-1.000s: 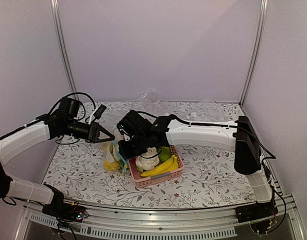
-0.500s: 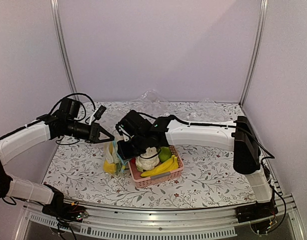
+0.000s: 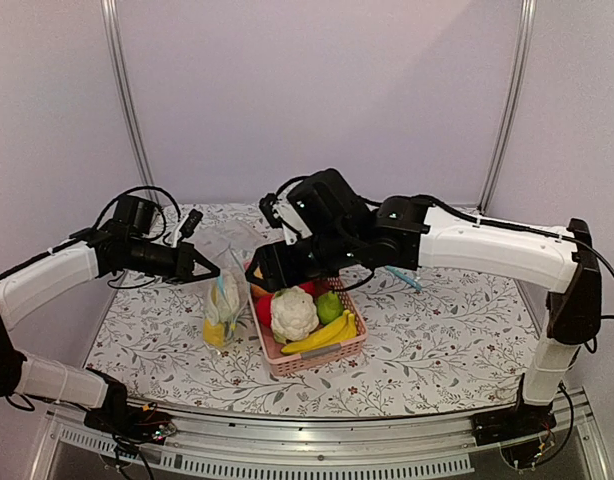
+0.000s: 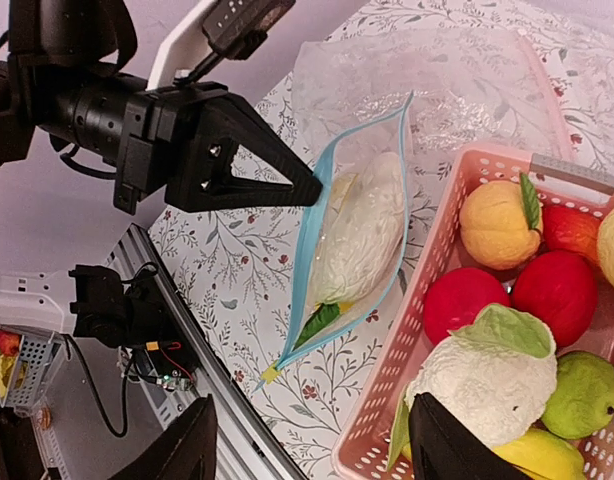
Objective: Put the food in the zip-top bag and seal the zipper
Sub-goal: Adjust the fake vegetable in the zipper food storage bag, then pick up the fake fruit from the bin, then place the fake fruit in the zipper food storage bag.
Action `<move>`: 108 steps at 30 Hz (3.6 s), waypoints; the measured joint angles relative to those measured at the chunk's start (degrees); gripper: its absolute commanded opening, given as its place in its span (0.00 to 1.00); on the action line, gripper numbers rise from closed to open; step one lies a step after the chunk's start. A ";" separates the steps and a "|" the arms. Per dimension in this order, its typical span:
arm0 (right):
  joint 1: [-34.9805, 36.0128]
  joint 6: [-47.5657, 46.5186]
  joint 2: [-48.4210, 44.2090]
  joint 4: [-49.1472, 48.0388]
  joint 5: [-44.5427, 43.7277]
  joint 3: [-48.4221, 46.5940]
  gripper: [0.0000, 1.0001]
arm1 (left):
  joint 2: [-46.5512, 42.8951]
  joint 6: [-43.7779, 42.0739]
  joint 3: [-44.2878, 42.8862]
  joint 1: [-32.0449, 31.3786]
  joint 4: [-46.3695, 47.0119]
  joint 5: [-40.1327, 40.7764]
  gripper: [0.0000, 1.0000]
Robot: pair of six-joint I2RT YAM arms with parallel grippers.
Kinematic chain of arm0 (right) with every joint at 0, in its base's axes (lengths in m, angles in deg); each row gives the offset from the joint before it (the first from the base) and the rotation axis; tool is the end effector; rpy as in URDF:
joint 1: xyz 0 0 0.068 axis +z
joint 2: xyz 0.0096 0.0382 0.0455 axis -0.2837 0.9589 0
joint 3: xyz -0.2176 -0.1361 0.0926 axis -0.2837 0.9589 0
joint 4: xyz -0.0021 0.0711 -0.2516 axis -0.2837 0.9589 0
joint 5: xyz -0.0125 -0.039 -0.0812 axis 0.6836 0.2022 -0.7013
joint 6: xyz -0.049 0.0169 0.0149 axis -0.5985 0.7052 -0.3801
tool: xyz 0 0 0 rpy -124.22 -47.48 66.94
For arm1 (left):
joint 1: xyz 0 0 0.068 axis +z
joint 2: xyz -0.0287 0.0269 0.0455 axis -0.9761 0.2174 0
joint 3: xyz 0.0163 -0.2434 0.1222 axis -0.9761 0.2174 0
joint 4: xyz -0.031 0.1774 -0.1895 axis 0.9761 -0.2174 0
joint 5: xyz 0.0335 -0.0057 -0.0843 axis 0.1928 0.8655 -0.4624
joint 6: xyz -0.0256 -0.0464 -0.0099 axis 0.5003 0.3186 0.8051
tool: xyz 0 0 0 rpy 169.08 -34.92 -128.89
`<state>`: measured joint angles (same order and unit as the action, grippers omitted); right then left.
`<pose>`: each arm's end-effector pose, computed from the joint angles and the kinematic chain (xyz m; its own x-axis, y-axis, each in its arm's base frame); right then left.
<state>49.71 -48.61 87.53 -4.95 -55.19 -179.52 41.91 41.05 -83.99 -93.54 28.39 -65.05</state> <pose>0.1759 0.4028 0.3245 -0.6686 -0.3059 -0.6778 -0.6896 0.5960 0.4114 0.2308 -0.0906 0.2576 -0.8613 0.0105 -0.5080 0.3946 0.6438 -0.6556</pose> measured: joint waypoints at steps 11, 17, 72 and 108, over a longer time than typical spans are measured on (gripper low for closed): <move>-3.74 0.48 -7.74 5.66 -13.09 8.02 0.62 | 0.02 0.20 0.00 0.04 0.00 -0.17 0.00; -5.99 2.45 -6.03 9.94 -15.52 11.89 0.60 | 0.00 0.17 0.00 0.04 0.00 -0.15 0.00; -7.82 6.29 -6.47 10.62 -21.29 11.15 0.15 | -0.02 0.44 0.33 0.07 0.57 -2.05 0.00; 2.78 -2.27 3.67 0.81 -9.70 -1.20 0.17 | -0.02 1.05 1.01 -3.67 2.38 -6.91 0.00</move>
<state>52.49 -50.88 91.20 -4.14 -64.90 -180.72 41.89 42.10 -82.99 -97.21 30.77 -71.96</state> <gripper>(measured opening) 0.198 0.004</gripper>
